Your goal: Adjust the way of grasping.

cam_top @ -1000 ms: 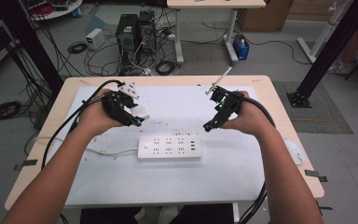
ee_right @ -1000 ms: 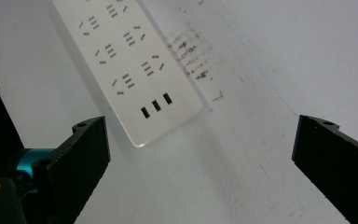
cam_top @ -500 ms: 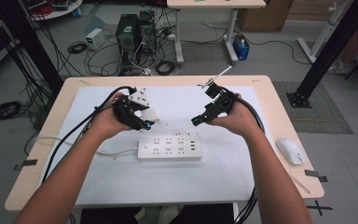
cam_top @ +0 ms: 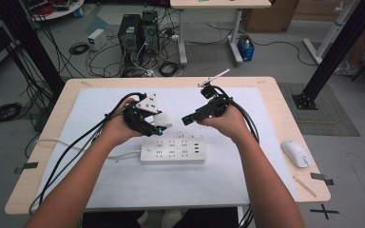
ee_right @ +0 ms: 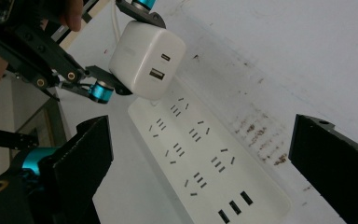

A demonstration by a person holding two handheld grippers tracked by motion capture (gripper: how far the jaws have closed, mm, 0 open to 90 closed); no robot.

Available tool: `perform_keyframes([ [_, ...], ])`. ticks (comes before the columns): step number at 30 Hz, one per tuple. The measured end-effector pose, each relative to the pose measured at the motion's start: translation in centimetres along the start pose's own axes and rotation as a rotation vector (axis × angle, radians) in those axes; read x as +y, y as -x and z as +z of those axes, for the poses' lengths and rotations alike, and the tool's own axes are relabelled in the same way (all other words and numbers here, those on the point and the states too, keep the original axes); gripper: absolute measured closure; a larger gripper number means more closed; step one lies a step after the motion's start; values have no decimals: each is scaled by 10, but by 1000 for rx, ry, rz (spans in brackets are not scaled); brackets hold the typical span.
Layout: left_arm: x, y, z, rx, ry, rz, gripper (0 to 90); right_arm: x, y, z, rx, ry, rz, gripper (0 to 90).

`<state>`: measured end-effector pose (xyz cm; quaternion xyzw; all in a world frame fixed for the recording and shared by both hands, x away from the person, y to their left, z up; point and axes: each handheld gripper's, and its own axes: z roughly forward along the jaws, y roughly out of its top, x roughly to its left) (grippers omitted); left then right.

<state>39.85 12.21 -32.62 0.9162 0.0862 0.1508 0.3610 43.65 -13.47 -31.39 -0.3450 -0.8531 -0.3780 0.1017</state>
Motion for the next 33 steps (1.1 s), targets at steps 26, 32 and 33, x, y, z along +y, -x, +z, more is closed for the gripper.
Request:
perform_keyframes([
  [26, 8, 15, 14, 29, 81, 39, 425, 6, 4, 28, 132, 54, 84, 160],
  [32, 9, 18, 14, 29, 83, 48, 425, 6, 4, 31, 145, 52, 102, 175],
  [33, 9, 18, 14, 29, 83, 48, 425, 6, 4, 32, 153, 52, 104, 175],
])
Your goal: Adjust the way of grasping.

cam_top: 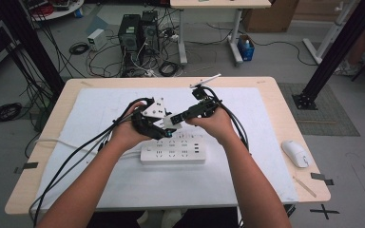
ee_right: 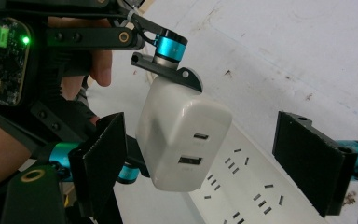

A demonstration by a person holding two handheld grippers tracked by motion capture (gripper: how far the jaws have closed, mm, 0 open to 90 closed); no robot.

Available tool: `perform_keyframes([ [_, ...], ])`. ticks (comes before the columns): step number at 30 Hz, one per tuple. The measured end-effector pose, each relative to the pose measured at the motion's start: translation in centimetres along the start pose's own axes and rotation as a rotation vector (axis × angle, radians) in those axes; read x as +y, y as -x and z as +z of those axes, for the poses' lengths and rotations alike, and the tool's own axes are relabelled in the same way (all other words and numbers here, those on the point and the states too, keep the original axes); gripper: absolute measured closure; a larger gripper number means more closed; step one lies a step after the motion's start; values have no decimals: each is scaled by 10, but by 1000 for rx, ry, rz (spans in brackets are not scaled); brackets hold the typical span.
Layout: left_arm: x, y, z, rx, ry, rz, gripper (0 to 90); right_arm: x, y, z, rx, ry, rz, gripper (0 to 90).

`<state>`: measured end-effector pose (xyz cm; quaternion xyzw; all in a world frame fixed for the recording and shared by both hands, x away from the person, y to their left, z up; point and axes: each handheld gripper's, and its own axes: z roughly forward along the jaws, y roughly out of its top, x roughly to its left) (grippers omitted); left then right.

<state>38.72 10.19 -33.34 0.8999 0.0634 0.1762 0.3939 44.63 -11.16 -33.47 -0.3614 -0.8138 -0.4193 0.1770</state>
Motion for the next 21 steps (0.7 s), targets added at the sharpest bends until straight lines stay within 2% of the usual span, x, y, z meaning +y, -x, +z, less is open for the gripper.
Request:
perform_keyframes([
  [1, 1, 1, -1, 1, 11, 13, 426, -1, 0, 1, 7, -6, 12, 216],
  [6, 2, 2, -3, 13, 14, 19, 425, -1, 2, 4, 39, 5, 21, 280],
  [9, 2, 2, -3, 9, 20, 17, 425, -1, 2, 5, 53, 9, 36, 283],
  [11, 2, 2, -3, 13, 19, 16, 425, -1, 2, 5, 75, 19, 45, 333],
  [21, 2, 3, -3, 20, 19, 23, 425, -1, 2, 10, 95, 12, 64, 406],
])
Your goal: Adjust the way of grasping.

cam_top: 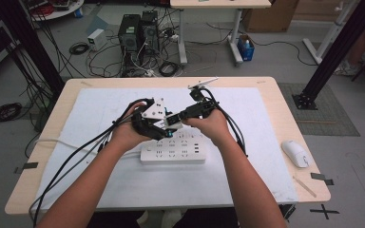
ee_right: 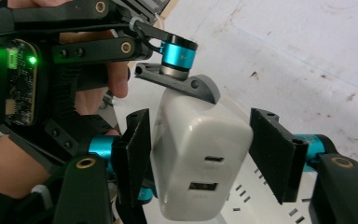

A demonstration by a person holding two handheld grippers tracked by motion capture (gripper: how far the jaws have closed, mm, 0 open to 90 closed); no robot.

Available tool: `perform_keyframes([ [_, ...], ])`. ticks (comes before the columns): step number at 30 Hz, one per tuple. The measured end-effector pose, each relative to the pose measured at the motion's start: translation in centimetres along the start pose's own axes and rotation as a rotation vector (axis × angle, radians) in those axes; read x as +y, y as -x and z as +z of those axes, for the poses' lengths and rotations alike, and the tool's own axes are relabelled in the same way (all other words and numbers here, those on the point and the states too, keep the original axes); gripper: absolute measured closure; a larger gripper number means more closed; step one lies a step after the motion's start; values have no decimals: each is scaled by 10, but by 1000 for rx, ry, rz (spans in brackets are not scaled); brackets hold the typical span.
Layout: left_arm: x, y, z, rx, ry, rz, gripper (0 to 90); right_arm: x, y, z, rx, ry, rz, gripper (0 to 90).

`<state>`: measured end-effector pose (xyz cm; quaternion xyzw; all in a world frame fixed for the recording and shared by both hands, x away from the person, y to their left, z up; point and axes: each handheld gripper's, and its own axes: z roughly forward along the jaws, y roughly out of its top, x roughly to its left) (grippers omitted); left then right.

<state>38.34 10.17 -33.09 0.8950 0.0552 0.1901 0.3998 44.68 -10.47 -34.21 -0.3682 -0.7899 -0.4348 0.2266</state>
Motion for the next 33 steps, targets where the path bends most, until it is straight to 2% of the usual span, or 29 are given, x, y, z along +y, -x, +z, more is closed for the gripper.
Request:
perform_keyframes([
  [10, 0, -1, -1, 11, 0, 4, 425, -1, 2, 2, 52, 13, 30, 480],
  [18, 0, -1, -1, 19, 5, 11, 425, -2, 4, 2, 71, 24, 55, 518],
  [22, 0, 0, -1, 23, -2, 24, 425, -2, 6, 0, 91, 39, 82, 588],
  [27, 0, 1, 0, 37, -11, 40, 424, -3, 8, 1, 103, 42, 107, 611],
  [33, 0, 0, 0, 39, -14, 27, 416, -2, 8, 1, 115, 43, 118, 623],
])
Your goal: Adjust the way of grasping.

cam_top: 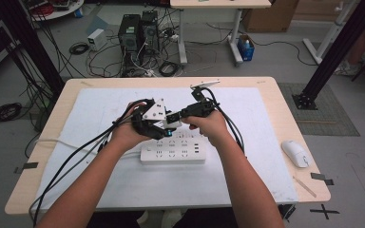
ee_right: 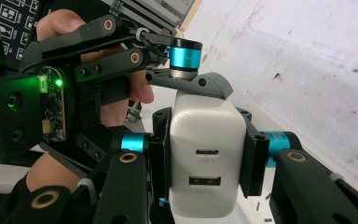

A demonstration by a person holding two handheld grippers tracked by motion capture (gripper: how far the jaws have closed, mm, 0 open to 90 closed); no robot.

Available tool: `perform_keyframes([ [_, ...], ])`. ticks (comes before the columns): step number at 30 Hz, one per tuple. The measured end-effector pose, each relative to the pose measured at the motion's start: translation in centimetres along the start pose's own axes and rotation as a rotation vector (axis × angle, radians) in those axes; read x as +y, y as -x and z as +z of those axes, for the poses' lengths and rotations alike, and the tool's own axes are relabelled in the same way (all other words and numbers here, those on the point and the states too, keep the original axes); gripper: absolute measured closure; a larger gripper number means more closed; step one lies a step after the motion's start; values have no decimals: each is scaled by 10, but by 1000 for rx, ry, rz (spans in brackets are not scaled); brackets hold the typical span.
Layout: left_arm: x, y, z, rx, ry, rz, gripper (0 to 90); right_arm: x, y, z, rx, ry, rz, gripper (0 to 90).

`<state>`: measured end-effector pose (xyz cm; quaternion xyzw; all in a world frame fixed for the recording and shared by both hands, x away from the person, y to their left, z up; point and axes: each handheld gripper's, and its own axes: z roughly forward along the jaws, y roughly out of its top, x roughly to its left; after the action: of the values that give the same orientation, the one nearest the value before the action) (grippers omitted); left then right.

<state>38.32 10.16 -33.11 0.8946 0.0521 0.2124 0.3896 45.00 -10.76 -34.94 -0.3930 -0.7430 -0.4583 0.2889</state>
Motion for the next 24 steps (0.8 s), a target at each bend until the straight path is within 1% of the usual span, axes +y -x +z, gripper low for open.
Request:
perform_keyframes([
  [1, 0, 0, 0, 6, -1, -1, 408, 0, 0, 0, -1, 4, 0, 624],
  [2, 0, 0, -1, 6, 3, -4, 400, 0, 0, -1, -12, 10, 5, 624],
  [3, 0, -1, -1, 5, 11, -13, 400, 0, 0, -1, -12, 10, 5, 624],
  [4, 1, -2, -3, 10, 15, -24, 378, 0, 0, -3, -37, 13, 14, 624],
  [5, 1, -2, -3, 10, 15, -24, 356, 0, 0, -3, -37, 13, 14, 624],
  [6, 1, -2, -3, 11, 11, -32, 356, 0, 1, -3, -44, 15, 14, 624],
  [7, 0, -3, -4, 13, 3, -40, 328, 0, 1, -4, -44, 16, 18, 624],
  [9, 0, -4, -5, 6, -14, -53, 325, 0, 1, -6, -52, 31, 14, 624],
  [10, 0, -4, -5, 10, -19, -53, 325, 0, 1, -7, -53, 33, 18, 624],
  [13, 0, -5, -6, 4, -14, -64, 322, 0, 0, -9, -63, 37, 15, 624],
  [14, 0, -5, -7, 2, -23, -70, 316, 0, -1, -10, -71, 42, 10, 624],
  [15, -1, -7, -7, -4, -44, -93, 298, 0, -1, -13, -81, 48, 2, 624],
  [16, -1, -7, -7, -4, -44, -93, 298, 0, -1, -13, -81, 48, 2, 624],
  [18, -3, -11, -9, -10, -64, -123, 297, 0, -2, -15, -102, 55, -8, 624],
  [19, -3, -12, -10, -13, -65, -128, 289, 0, -3, -18, -122, 55, -15, 624],
  [20, -3, -13, -11, -11, -63, -137, 278, 0, -3, -18, -131, 58, -21, 624],
  [22, -3, -15, -13, -14, -64, -149, 272, -1, -4, -19, -162, 59, -31, 624],
  [23, -3, -15, -14, -14, -67, -151, 272, -1, -4, -20, -176, 58, -46, 624],
  [24, -3, -15, -14, -14, -67, -151, 271, -1, -4, -20, -182, 58, -49, 624],
])
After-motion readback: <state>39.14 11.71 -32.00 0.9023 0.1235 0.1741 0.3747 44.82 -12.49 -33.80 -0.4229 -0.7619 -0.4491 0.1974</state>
